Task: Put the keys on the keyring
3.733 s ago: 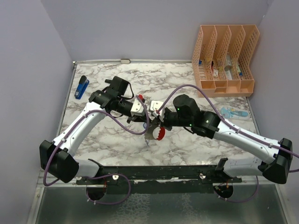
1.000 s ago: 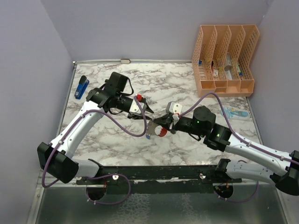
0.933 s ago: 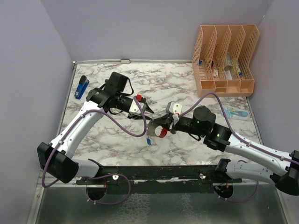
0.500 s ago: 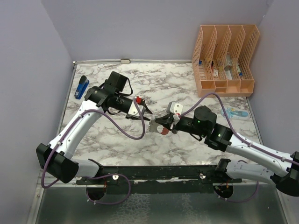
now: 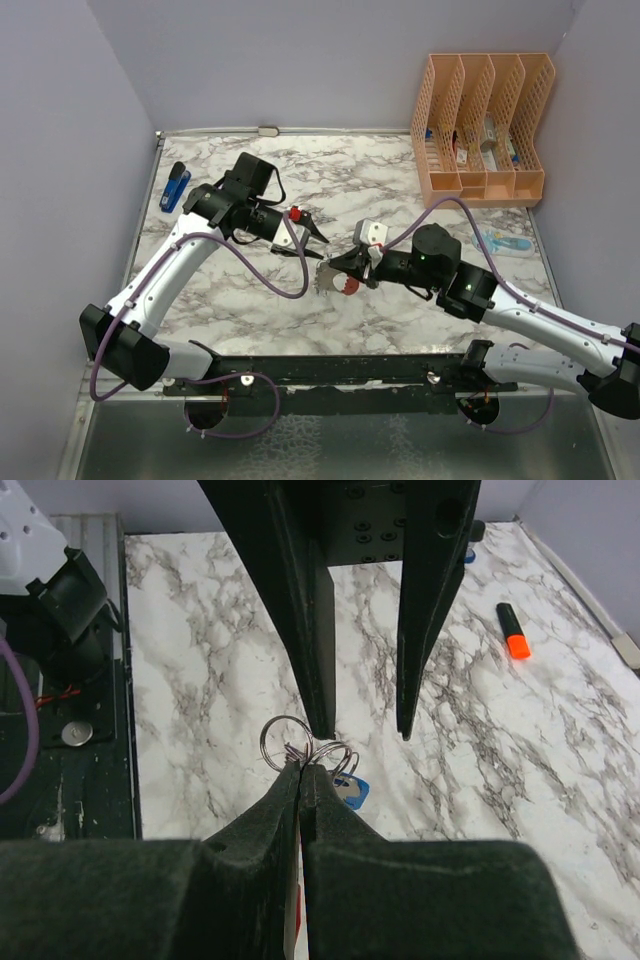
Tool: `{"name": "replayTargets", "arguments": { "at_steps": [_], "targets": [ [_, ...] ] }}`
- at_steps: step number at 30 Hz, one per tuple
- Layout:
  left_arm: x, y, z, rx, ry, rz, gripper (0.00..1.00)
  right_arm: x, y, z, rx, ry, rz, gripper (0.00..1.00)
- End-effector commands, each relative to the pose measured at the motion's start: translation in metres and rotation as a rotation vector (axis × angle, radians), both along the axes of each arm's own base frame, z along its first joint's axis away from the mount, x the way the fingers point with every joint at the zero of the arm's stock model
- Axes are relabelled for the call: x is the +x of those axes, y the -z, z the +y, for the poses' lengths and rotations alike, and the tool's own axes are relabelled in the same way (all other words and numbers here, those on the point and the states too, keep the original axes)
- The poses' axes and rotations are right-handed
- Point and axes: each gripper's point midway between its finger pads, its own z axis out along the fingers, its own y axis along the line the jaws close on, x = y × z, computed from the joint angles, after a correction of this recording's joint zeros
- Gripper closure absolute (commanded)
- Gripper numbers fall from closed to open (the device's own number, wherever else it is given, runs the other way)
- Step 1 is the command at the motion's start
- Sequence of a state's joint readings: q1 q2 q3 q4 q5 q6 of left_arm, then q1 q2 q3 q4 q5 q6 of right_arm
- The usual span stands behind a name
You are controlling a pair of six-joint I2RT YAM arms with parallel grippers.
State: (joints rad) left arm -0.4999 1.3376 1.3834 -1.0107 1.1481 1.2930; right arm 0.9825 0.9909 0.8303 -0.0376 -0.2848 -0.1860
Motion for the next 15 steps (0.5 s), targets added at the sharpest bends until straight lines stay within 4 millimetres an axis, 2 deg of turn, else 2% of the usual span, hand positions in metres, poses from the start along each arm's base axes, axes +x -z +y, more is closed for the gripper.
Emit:
{"name": "replayTargets", "arguments": {
  "at_steps": [1,9,15],
  "targets": [
    [-0.006,-0.005,-0.006,-0.057,0.055,0.002,0.63,-0.01,-0.017,0.006,0.033,-0.062,-0.003,0.99],
    [-0.016,-0.007,-0.005,-0.082,0.096,0.013,0.68,-0.009,-0.014,0.007,0.028,-0.059,0.0,0.99],
    [-0.024,0.001,-0.001,-0.071,0.111,0.024,0.71,-0.007,-0.015,0.008,0.03,-0.057,-0.006,0.99]
  ]
}}
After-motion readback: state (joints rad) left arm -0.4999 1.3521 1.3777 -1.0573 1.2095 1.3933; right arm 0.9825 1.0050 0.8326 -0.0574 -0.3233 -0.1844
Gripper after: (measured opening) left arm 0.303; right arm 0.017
